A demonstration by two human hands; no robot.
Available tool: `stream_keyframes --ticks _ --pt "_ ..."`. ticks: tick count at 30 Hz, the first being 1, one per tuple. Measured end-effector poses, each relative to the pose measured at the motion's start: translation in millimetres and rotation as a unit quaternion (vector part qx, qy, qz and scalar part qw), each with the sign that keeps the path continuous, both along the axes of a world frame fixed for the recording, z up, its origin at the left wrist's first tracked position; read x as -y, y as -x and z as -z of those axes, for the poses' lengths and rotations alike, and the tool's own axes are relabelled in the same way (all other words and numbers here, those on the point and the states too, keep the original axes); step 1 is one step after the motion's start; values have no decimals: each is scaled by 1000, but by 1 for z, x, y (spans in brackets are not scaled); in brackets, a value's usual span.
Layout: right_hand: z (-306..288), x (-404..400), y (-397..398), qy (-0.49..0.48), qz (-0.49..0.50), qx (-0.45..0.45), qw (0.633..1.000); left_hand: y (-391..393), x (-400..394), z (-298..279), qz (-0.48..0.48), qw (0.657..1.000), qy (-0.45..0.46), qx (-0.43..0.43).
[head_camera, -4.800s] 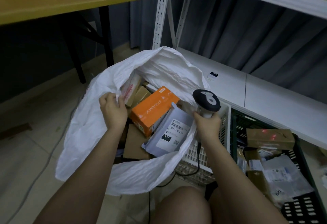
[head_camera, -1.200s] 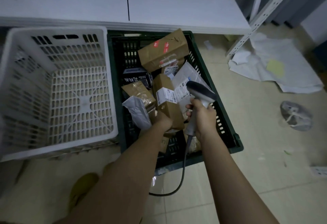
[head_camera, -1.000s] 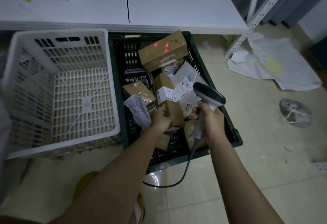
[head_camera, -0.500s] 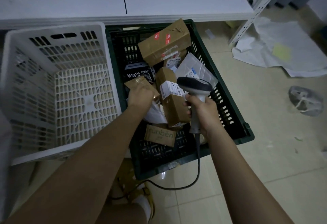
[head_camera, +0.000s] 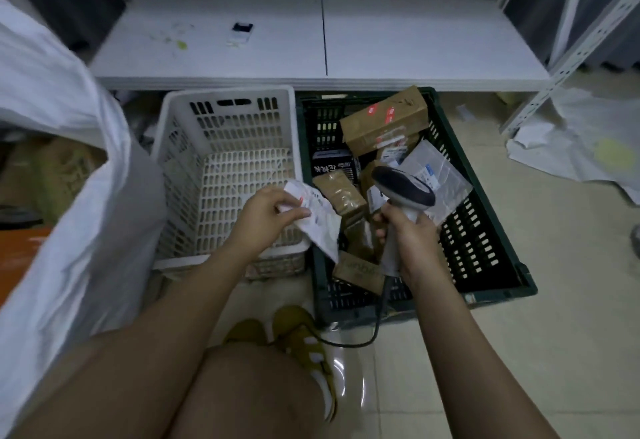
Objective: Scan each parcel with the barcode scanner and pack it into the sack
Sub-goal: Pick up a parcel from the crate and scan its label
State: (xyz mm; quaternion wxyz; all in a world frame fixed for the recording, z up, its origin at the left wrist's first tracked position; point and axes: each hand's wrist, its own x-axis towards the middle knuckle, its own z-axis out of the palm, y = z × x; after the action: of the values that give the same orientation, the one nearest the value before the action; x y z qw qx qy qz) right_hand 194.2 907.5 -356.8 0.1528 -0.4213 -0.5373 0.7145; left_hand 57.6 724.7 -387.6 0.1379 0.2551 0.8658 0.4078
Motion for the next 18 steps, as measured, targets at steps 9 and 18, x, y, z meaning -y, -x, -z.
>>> stream_keyframes --ticks 9,18 --pt "13 52 17 -2 0 56 998 -5 21 -16 -176 961 -106 186" --pt "1 44 35 34 43 42 998 -2 30 -54 -88 898 -221 370"
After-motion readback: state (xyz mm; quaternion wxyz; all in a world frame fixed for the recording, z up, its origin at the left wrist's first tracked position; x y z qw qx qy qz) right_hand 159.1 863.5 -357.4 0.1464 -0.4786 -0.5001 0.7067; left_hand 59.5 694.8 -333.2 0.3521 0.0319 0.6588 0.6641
